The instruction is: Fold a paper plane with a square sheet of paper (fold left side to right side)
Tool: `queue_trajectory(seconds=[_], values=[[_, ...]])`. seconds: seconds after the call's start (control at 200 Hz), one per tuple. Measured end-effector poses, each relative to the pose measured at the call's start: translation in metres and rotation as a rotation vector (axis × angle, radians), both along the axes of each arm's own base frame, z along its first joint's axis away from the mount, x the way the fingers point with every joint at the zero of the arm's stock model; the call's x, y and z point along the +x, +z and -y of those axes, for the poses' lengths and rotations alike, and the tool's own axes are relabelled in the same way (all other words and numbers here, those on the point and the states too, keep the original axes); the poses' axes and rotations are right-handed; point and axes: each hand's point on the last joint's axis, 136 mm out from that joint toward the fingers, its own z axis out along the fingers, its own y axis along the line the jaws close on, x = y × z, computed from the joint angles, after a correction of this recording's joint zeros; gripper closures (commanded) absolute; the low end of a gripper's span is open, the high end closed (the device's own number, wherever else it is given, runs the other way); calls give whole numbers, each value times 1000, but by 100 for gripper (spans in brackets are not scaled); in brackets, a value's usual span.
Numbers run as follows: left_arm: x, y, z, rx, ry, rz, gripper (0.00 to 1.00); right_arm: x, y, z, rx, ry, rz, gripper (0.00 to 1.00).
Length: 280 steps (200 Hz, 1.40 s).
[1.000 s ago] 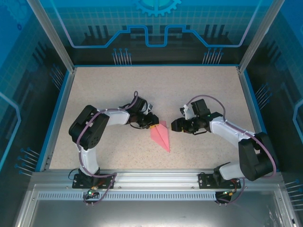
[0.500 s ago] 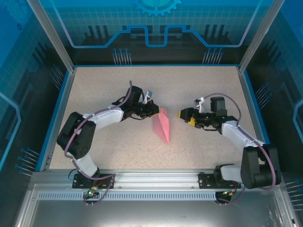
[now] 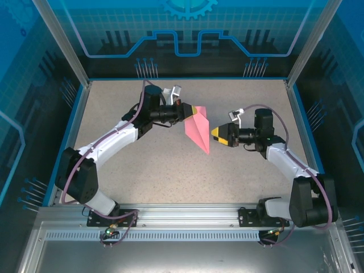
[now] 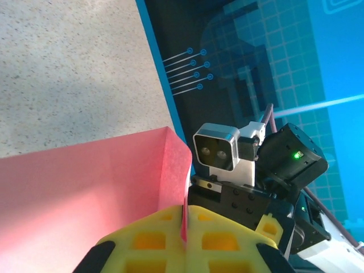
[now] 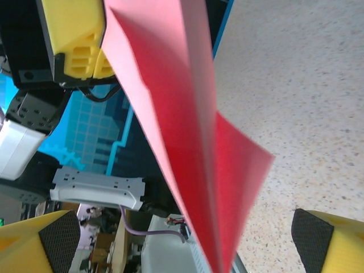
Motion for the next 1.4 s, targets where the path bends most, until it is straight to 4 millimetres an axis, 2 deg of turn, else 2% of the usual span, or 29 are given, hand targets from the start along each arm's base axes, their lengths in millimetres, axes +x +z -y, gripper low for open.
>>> queue_trajectory(seconds=[0.3,0.475,0.65,0.785,0.93,0.97,1.035,1.065,1.265,1.401], values=[[-2,16,5,-69,-20,-7,93,-6,-6,-31,13,78,-60,3],[-3,20,8,-85,-24,-7,93,-6,4,-41,32,95,-42,25],[-4,20,9,-98,-24,-11,92,-4,9,-45,33,89,-38,52],[-5,15,8,-93,-23,-22,88,-3,6,-44,18,78,-45,59],[-5,14,8,-87,-25,-14,75,-4,6,-42,-11,61,-33,65],[-6,12,8,-82,-26,-15,70,-4,7,-41,-22,58,-27,72],[-7,9,6,-69,-25,-16,60,-5,7,-40,-45,50,-13,91],[-7,7,5,-63,-24,-17,55,-5,7,-39,-57,43,-11,95],[-13,2,-16,28,30,0,30,-3,9,-31,-233,-19,46,97],[-24,9,-43,141,107,61,21,-5,6,-29,-413,-45,112,99]])
